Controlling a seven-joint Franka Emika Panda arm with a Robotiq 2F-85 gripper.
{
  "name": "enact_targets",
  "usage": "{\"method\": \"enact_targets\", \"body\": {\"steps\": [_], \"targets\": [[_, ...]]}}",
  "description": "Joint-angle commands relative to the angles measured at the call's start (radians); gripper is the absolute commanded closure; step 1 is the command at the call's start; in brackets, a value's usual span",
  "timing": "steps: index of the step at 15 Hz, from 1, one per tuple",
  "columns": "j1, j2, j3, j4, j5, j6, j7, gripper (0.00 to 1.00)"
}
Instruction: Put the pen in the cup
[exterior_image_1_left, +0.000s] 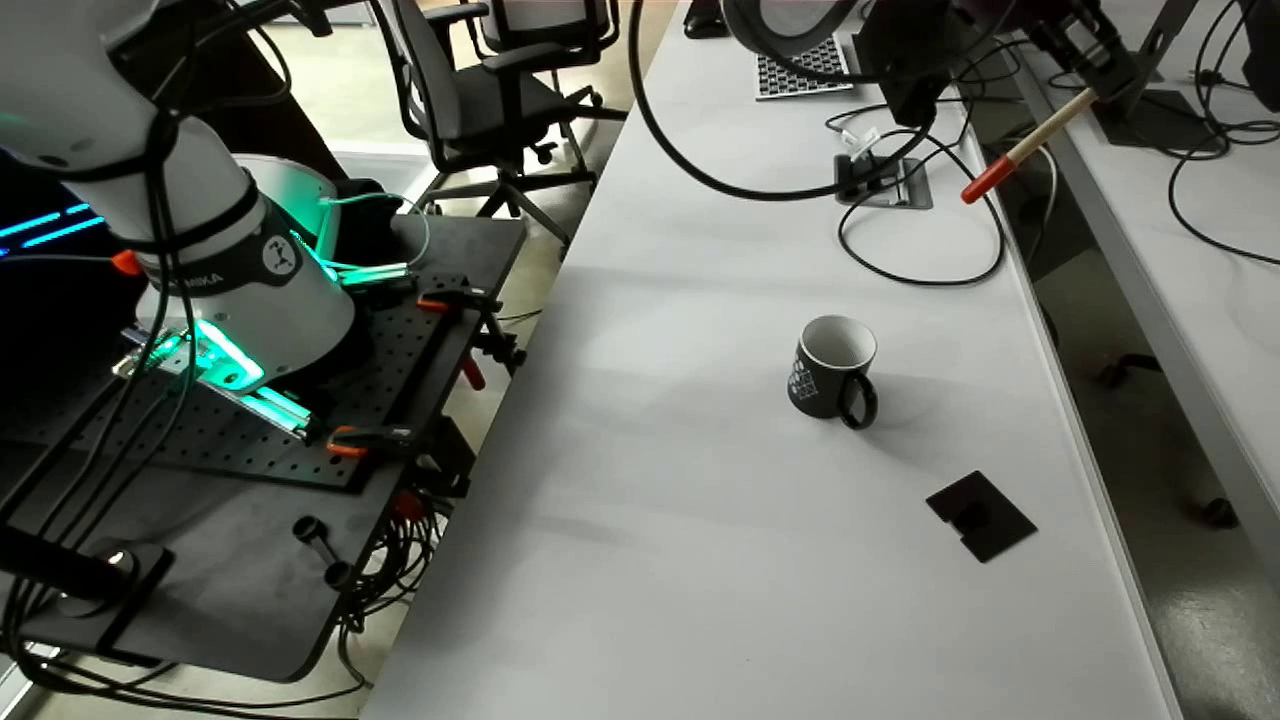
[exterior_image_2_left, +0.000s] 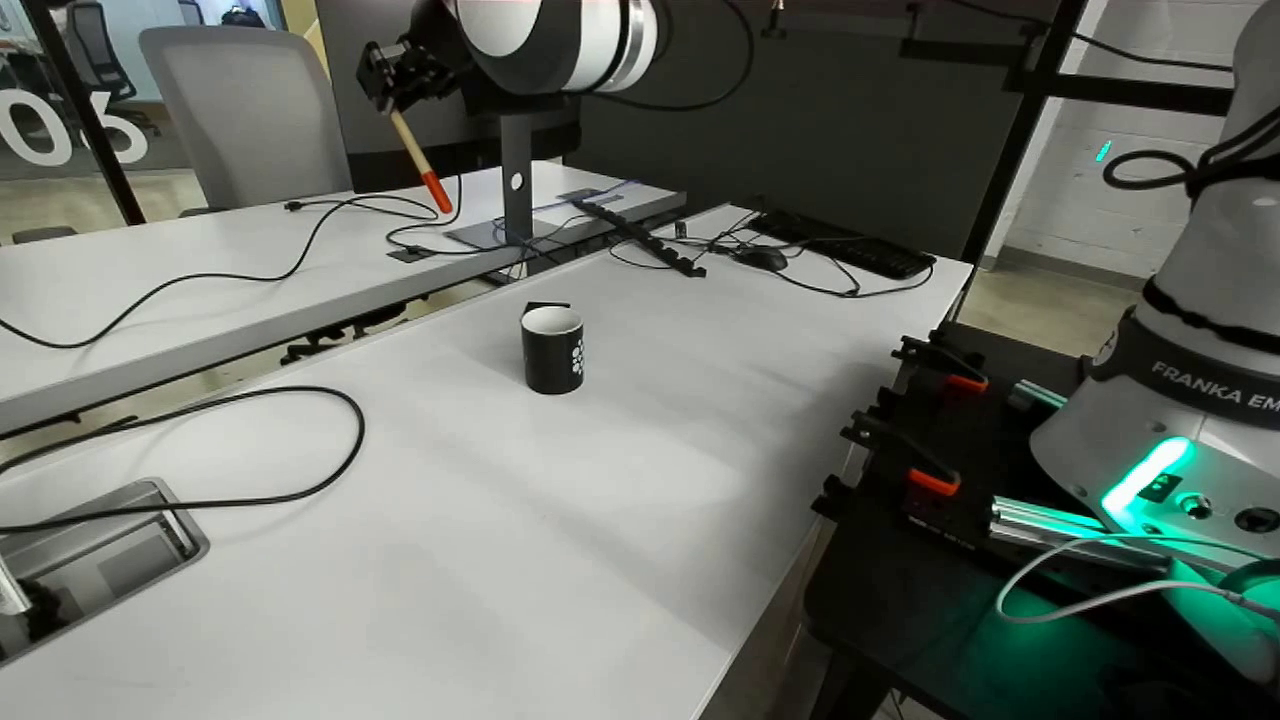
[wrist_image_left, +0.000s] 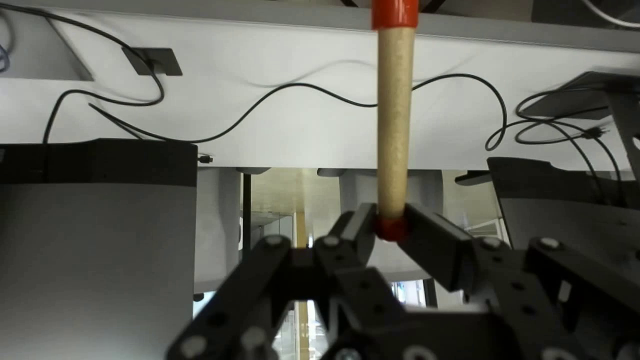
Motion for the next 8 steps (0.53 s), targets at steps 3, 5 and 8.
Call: {"method": "enact_targets", "body": {"steps": [3,5,8], "targets": [[0.038,-0.087,-0.069,-0.151,0.064,0.000,0.008,0.95],[0.071,-0.112,-0.114,-0.206,0.088,0.000,-0.007,0.95],[0.045,-0.075,-0.098,-0.173,0.058,0.000,0.000,0.79]]}}
